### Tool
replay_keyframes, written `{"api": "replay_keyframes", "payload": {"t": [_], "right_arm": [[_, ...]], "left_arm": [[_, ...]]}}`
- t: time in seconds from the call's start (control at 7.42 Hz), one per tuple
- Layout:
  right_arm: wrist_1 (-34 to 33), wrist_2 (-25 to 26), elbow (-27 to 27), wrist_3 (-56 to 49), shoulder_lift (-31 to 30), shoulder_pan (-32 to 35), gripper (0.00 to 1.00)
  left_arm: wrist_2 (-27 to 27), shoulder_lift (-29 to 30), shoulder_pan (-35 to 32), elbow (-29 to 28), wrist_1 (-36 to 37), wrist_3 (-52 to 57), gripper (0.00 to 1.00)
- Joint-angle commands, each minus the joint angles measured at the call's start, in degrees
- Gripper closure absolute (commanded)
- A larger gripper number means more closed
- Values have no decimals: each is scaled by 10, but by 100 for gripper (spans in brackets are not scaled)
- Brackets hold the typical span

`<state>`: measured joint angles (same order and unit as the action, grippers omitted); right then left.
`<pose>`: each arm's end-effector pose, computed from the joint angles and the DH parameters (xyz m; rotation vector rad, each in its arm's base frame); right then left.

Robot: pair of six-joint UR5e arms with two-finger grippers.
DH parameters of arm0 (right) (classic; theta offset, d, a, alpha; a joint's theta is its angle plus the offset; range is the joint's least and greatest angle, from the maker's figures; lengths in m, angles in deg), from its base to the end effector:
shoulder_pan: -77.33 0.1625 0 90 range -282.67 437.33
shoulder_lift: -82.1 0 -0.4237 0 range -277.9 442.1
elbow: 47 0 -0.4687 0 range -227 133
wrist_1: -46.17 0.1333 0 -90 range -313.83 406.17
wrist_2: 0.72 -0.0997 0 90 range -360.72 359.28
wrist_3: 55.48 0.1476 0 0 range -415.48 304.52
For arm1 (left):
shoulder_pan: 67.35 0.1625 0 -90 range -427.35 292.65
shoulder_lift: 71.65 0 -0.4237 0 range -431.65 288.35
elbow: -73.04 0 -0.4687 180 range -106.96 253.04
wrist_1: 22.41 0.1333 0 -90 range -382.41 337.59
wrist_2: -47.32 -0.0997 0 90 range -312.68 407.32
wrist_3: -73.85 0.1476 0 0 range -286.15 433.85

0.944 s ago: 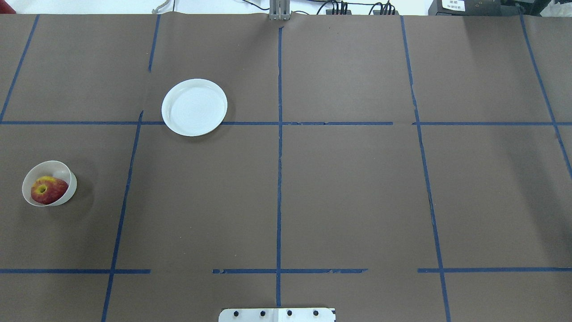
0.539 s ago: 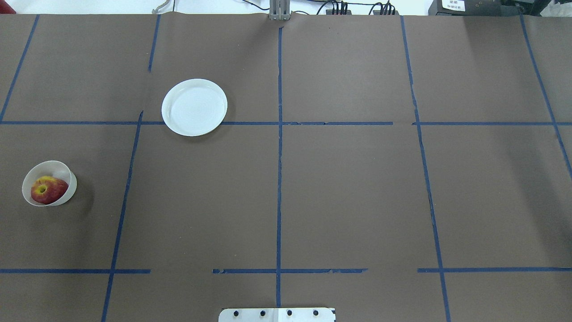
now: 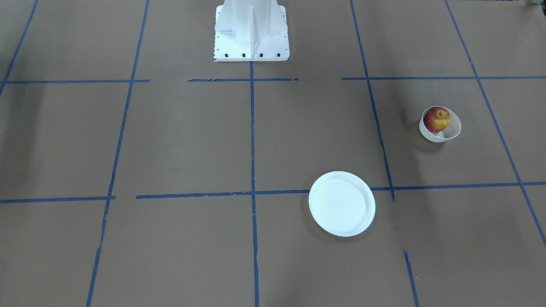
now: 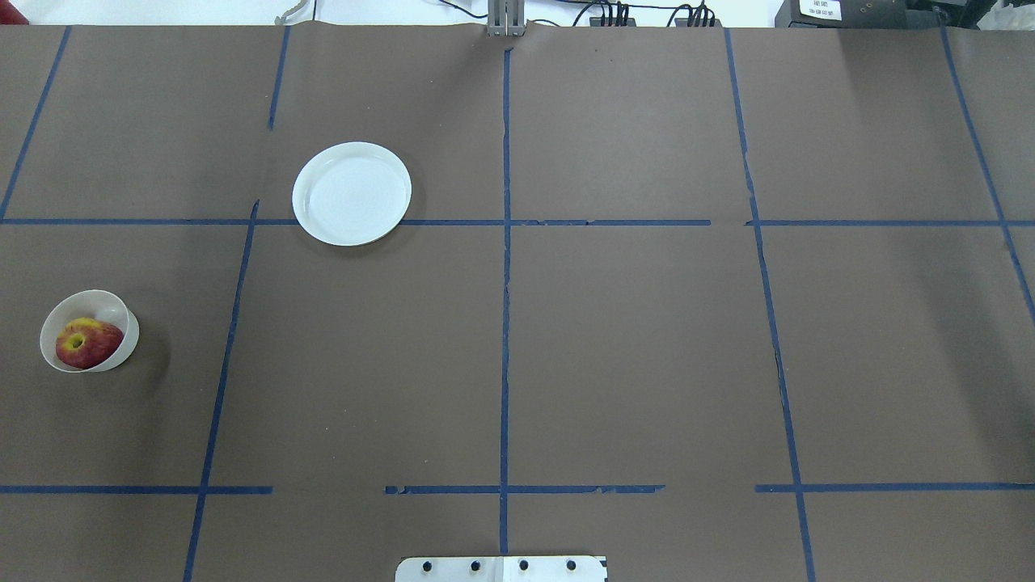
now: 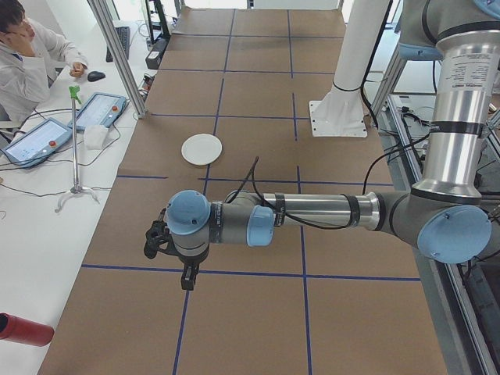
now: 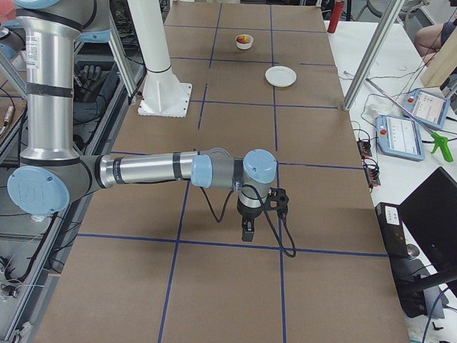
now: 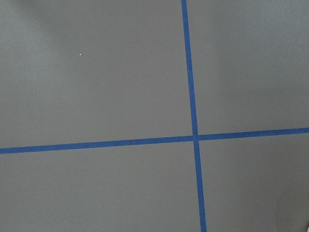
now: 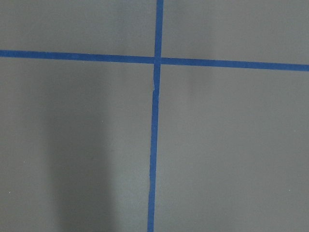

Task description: Move apple from plate to bowl

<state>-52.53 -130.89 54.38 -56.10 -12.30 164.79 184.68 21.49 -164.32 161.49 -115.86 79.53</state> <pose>0.0146 -0.5302 0.6437 -0.0405 -0.7005 -0.0423 -0.0973 -0.5924 0.6634 0.1734 0.8118 0.0151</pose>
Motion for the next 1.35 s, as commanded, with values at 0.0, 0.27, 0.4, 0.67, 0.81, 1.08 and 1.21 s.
{"api": "replay_keyframes", "payload": {"t": [0.0, 0.27, 0.4, 0.67, 0.81, 1.08, 1.21], "right_arm": [[0, 0, 0, -1, 0, 0, 0], [0, 0, 0, 0, 0, 0, 0], [0, 0, 0, 0, 0, 0, 0], [0, 0, 0, -1, 0, 0, 0], [1, 0, 0, 0, 0, 0, 0], [0, 0, 0, 0, 0, 0, 0], [0, 0, 0, 0, 0, 0, 0]], "left_arm": [[-1, -37, 0, 19, -13, 8, 0], [-3, -51, 0, 23, -24, 5, 0], [-5, -56, 0, 29, -24, 5, 0], [-6, -67, 1, 22, -24, 2, 0], [-3, -82, 1, 25, -25, 2, 0], [0, -89, 1, 7, -29, 3, 0], [-2, -87, 1, 1, -55, 3, 0]]}}
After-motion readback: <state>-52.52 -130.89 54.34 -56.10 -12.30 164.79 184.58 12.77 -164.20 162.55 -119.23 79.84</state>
